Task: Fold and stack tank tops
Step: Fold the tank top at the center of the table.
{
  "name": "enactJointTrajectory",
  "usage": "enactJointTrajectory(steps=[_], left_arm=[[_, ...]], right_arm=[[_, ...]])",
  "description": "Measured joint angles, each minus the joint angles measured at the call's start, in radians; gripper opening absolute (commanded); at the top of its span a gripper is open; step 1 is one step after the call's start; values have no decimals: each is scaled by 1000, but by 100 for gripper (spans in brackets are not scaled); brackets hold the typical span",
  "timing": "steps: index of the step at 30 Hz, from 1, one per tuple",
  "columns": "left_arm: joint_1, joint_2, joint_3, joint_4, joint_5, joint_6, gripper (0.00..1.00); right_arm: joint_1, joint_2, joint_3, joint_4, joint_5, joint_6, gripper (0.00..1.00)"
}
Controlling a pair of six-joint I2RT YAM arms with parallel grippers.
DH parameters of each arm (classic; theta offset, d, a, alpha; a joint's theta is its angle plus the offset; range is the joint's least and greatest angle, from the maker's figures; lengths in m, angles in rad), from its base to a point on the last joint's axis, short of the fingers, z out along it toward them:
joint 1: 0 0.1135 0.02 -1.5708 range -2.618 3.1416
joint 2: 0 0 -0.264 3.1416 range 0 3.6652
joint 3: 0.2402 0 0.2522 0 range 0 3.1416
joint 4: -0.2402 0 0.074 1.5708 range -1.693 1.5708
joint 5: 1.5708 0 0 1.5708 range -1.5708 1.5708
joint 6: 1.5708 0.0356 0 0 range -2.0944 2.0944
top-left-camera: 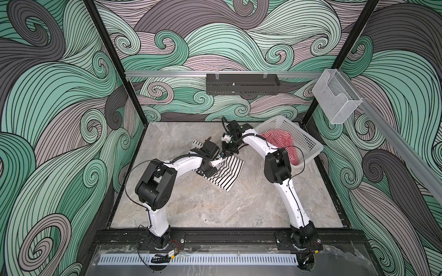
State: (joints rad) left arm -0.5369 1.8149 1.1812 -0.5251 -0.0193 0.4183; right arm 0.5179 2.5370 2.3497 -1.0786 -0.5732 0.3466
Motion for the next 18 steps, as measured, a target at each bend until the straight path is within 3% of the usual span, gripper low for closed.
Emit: enactJointTrajectory(steps=[7,9,12,14,16,18], left_arm=[[13,-8,-11,55,-61,-5,1],[16,-4,-11,68,-94,-11,1],[18,25,-2,78,-162,-26,2],[18,58,10,76,-208,-35,10],[18,94,18,76,-267,-53,30],[18,101,28,76,-324,-63,41]], right_arm=[[2,43,125,-11,-30,2,0],[3,77,158,-10,-37,6,8],[5,139,202,-10,-48,13,29],[5,177,229,-13,-56,20,39],[4,203,251,-13,-63,27,46],[-1,202,255,-10,-63,27,48]])
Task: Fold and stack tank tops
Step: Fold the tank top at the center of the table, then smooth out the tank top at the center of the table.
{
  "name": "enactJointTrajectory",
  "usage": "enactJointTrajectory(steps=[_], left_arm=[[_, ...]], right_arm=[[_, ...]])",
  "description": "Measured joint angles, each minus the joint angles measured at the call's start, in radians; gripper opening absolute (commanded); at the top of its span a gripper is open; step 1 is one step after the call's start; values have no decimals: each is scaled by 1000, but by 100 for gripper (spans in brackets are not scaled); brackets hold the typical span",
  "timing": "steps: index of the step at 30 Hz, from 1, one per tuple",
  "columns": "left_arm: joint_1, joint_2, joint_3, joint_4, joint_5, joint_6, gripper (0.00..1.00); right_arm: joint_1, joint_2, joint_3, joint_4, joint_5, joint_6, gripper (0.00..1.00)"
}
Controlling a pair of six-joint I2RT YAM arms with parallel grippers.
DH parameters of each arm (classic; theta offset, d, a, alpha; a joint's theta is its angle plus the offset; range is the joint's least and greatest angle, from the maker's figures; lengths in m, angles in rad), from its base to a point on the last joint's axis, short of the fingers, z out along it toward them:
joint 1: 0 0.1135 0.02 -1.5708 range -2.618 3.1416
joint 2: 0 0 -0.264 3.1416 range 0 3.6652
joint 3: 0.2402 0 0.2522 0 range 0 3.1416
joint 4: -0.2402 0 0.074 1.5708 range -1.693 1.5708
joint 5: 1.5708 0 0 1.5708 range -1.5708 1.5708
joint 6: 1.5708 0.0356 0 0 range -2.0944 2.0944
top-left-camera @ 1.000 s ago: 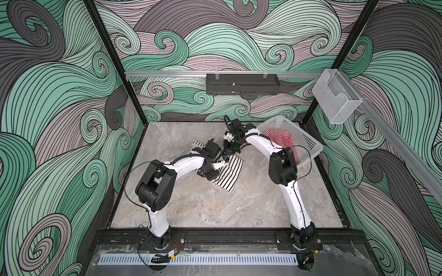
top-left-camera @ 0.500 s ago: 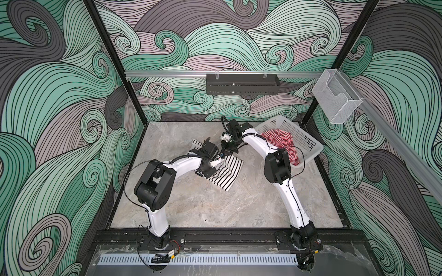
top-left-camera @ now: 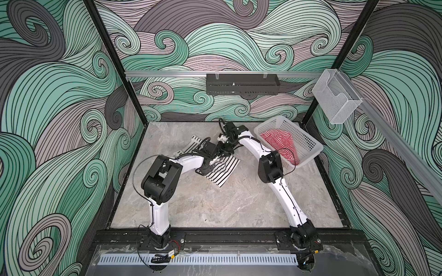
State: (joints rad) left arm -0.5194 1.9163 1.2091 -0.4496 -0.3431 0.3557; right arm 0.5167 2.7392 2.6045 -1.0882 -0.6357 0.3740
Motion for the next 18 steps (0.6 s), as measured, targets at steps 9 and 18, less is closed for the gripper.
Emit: enactJointTrajectory(steps=[9,18], left_arm=[[2,0,-23,79,-213,-11,59],[8,-76,-44,127,-216,4,60]], right_arm=[[-7,-263,-278,72,16,0,47],[-6,-463,-578,203,69,14,4]])
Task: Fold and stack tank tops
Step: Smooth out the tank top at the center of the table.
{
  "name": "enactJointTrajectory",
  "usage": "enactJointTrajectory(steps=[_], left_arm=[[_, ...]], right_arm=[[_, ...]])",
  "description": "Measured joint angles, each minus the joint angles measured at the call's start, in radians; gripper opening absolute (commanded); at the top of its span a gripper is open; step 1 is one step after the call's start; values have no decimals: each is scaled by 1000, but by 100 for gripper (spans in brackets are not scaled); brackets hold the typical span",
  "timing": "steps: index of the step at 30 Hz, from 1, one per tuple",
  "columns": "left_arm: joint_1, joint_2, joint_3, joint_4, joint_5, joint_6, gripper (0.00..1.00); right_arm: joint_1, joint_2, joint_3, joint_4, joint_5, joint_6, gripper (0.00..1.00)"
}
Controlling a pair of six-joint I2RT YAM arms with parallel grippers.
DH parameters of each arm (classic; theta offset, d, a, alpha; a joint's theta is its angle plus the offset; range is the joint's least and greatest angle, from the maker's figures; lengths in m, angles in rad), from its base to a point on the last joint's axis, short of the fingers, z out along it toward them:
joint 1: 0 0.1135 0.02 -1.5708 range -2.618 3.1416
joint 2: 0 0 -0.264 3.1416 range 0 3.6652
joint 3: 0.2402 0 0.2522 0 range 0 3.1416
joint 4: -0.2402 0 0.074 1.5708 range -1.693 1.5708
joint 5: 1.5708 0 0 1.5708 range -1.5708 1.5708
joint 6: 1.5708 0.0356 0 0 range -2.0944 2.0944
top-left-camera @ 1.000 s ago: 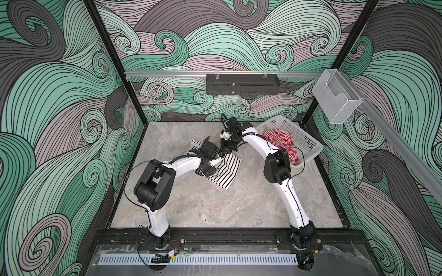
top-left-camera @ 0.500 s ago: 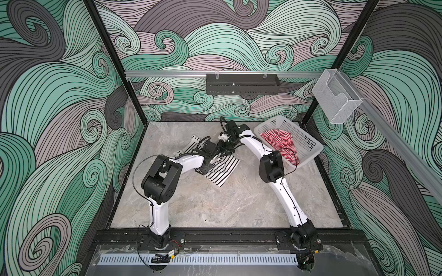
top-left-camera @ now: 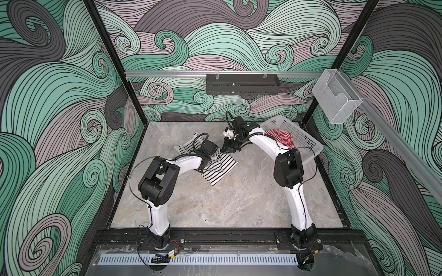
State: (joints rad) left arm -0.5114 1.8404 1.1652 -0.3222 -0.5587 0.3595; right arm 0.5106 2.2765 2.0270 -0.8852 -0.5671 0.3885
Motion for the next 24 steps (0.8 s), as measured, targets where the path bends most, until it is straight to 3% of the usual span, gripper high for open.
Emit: enactJointTrajectory(steps=[7,15,24], left_arm=[[-2,-80,34,-76,268,33,59],[-11,58,225,-227,544,53,57],[-13,222,391,-338,652,60,56]], right_arm=[[0,-80,-265,73,49,13,0],[-2,-83,-370,182,54,66,0],[-4,-83,-399,228,80,99,0]])
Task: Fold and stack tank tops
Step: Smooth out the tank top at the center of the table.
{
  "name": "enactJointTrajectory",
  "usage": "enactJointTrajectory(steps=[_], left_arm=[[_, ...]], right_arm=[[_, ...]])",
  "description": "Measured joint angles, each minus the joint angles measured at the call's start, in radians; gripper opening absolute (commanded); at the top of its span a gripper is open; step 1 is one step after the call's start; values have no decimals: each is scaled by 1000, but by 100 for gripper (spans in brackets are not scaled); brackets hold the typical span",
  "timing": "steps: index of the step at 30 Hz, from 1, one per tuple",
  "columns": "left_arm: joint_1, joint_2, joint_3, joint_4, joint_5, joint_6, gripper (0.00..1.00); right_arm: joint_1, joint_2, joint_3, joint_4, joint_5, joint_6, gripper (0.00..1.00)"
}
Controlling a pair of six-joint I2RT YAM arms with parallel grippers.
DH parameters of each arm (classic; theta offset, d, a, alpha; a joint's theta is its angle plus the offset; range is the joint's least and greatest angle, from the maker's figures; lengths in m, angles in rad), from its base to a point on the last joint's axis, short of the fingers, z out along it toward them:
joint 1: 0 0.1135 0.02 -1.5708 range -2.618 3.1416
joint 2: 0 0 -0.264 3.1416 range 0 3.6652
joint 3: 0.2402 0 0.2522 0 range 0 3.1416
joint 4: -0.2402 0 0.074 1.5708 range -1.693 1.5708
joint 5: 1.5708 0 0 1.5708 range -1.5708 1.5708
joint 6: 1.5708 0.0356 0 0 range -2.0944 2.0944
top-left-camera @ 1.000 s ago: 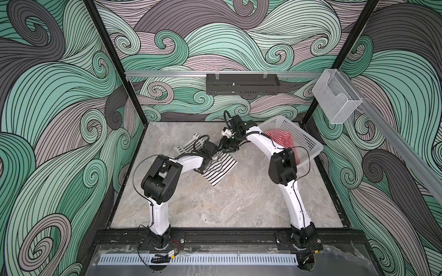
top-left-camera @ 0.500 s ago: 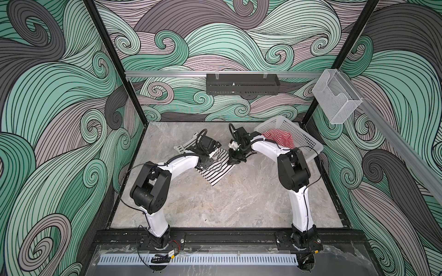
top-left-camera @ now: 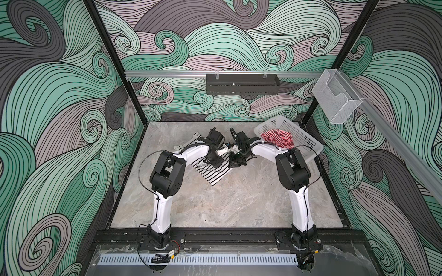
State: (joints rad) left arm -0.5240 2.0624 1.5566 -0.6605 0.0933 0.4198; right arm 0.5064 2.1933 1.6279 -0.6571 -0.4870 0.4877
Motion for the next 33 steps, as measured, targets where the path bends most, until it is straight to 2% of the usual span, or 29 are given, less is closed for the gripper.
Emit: enactJointTrajectory(steps=[4,11,22,33], left_arm=[[0,42,28,-13,-21,2,55],[0,45,-1,71,-178,2,55],[7,45,-3,138,-330,26,56],[71,92,60,171,-431,54,56]], right_arm=[[-3,0,-4,4,18,6,0],[-11,0,-21,5,32,6,0],[-12,0,-37,27,32,6,0],[-17,0,-41,32,14,-2,0]])
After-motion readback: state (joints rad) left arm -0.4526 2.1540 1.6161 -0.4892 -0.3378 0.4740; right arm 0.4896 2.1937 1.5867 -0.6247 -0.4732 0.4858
